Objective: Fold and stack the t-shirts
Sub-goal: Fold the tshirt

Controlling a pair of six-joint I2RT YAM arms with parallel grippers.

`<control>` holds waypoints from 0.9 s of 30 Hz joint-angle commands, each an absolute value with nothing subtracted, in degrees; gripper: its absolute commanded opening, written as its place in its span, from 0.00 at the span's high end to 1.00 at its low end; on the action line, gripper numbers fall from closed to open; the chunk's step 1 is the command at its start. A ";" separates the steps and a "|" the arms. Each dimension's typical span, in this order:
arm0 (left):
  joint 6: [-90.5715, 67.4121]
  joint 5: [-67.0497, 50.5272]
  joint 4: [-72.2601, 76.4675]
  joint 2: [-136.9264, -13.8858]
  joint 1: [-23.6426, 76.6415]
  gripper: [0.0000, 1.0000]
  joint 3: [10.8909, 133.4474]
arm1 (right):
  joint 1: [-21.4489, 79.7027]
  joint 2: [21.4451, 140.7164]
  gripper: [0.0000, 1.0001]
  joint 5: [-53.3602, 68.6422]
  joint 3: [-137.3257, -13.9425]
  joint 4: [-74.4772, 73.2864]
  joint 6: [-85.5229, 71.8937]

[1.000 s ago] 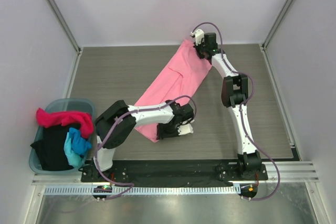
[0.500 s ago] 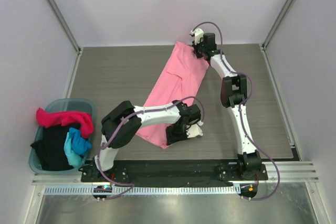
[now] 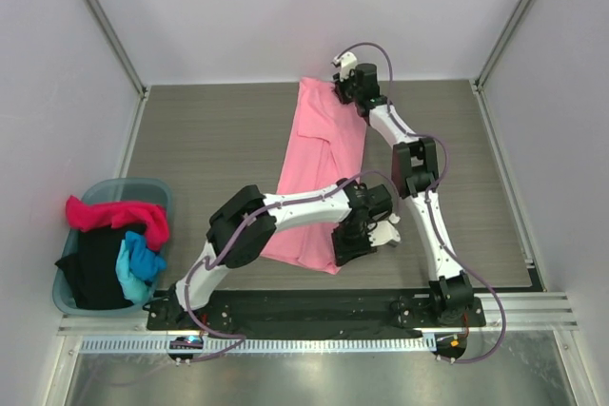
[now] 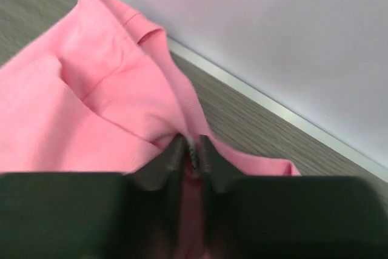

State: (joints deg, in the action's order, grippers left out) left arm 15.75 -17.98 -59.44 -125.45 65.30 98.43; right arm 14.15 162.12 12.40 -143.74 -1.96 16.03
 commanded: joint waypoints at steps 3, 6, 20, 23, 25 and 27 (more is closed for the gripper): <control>12.75 -17.58 -57.66 -120.60 65.57 0.66 104.58 | 12.75 152.51 0.47 5.64 -143.44 5.54 11.43; 10.82 -15.21 -58.36 -116.20 65.22 0.61 107.75 | 11.17 143.20 0.41 1.77 -139.93 5.27 9.67; -14.66 -15.45 -52.12 -89.92 33.86 0.44 91.95 | 7.03 100.30 0.40 16.51 -92.79 -22.75 -17.13; -20.91 -21.78 -50.37 -87.37 26.21 0.44 86.23 | 6.33 94.32 0.40 22.84 -80.57 -24.43 -21.78; -23.62 -24.24 -49.75 -85.70 23.57 0.45 81.24 | 6.24 90.64 0.41 27.40 -74.74 -24.52 -26.59; -24.78 -25.48 -48.52 -83.69 22.68 0.45 77.28 | 6.15 88.87 0.42 30.92 -66.39 -23.74 -31.00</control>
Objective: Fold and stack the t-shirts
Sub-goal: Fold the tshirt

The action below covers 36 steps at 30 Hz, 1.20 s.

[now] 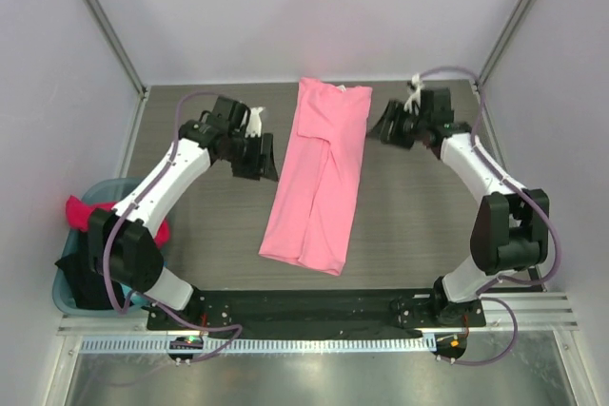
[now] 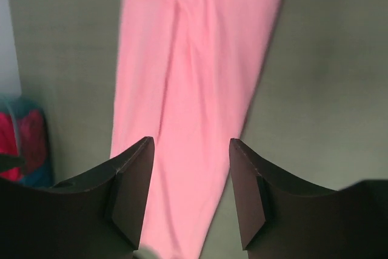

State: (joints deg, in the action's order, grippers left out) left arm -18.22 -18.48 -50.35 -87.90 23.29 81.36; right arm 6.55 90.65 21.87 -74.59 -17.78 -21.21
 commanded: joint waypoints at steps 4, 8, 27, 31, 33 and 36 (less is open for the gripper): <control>-26.72 -27.33 -45.80 -81.48 21.62 0.44 65.96 | 8.43 84.38 0.44 39.10 -53.19 -20.30 -40.08; -28.91 -30.14 -43.43 -81.73 20.30 0.43 57.58 | 16.68 79.29 0.44 40.52 -45.46 -22.49 -41.57; -31.02 -27.77 -38.59 -91.75 18.72 0.47 48.35 | 28.56 79.10 0.53 34.36 -32.26 -28.13 -48.51; -32.43 -27.69 -36.92 -93.60 18.72 0.49 47.02 | 29.79 80.77 0.53 34.36 -31.91 -26.81 -49.39; -33.66 -27.60 -35.86 -93.87 18.81 0.50 46.06 | 30.32 81.99 0.52 34.28 -31.82 -25.67 -50.01; -34.01 -28.04 -34.72 -94.22 18.81 0.50 45.79 | 30.59 83.58 0.51 34.45 -31.55 -24.09 -50.80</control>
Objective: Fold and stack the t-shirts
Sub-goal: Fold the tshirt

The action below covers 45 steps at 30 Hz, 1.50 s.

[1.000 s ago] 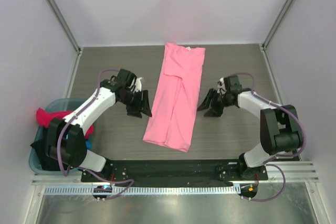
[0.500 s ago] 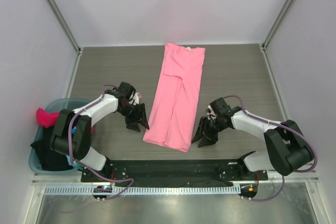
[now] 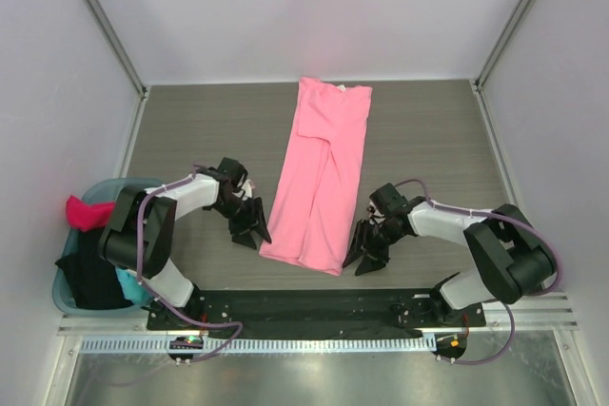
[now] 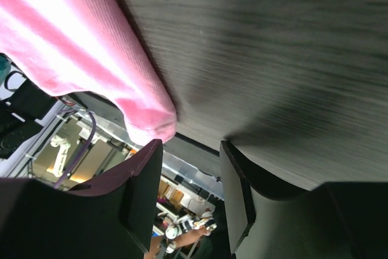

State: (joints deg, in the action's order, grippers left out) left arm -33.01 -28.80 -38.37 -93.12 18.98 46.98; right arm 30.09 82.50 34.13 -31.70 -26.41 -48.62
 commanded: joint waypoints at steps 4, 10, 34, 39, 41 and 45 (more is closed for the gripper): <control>-34.36 -29.00 -34.54 -94.40 18.81 0.52 45.70 | 30.59 84.46 0.50 34.63 -31.81 -21.45 -52.20; -34.45 -30.14 -34.54 -93.96 18.90 0.54 44.65 | 30.59 85.60 0.48 34.45 -33.31 -19.69 -52.91; -34.37 -32.60 -33.92 -92.38 18.81 1.00 43.86 | 34.81 88.34 0.99 35.16 -34.72 -18.72 -53.97; -32.44 -33.14 -35.41 -88.60 18.81 1.00 49.21 | 32.44 82.19 0.99 35.24 -36.12 -21.26 -50.99; -31.47 -33.83 -35.86 -88.24 18.72 1.00 52.45 | 31.21 80.52 0.99 35.07 -37.79 -24.76 -48.27; -30.15 -33.93 -35.95 -88.68 18.72 1.00 58.79 | 27.61 77.61 0.98 33.49 -43.58 -30.93 -43.34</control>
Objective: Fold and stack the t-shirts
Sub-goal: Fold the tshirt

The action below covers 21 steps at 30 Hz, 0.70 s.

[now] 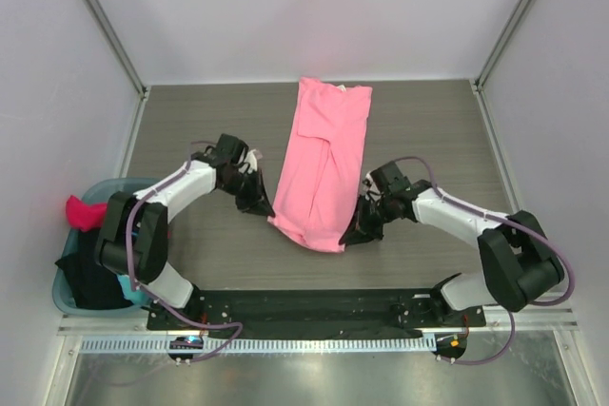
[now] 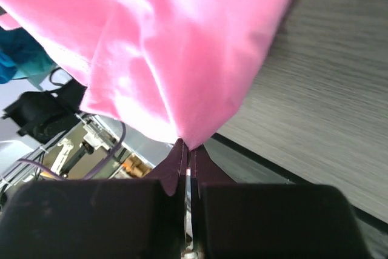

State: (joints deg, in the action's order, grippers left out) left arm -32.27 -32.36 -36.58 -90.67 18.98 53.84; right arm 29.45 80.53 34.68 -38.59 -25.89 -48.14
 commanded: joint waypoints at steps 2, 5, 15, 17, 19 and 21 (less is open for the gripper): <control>-29.62 -33.40 -35.60 -89.38 18.63 1.00 62.39 | 26.11 77.61 0.99 33.40 -48.06 -32.52 -42.02; -29.44 -33.22 -34.72 -91.31 18.63 1.00 66.77 | 22.86 79.80 0.99 33.57 -53.60 -33.22 -40.17; -26.63 -29.71 -35.24 -105.35 18.28 1.00 87.96 | 14.34 88.94 0.99 33.13 -60.99 -29.27 -38.67; -25.93 -29.09 -35.24 -107.83 18.11 1.00 91.91 | 13.10 91.48 0.98 33.49 -62.14 -26.21 -39.02; -25.49 -28.92 -35.16 -111.96 17.93 1.00 94.38 | 11.43 93.59 0.98 33.57 -63.28 -23.66 -39.55; -25.31 -28.83 -35.16 -114.51 17.84 1.00 97.64 | 10.03 96.67 0.98 33.66 -64.76 -21.89 -39.73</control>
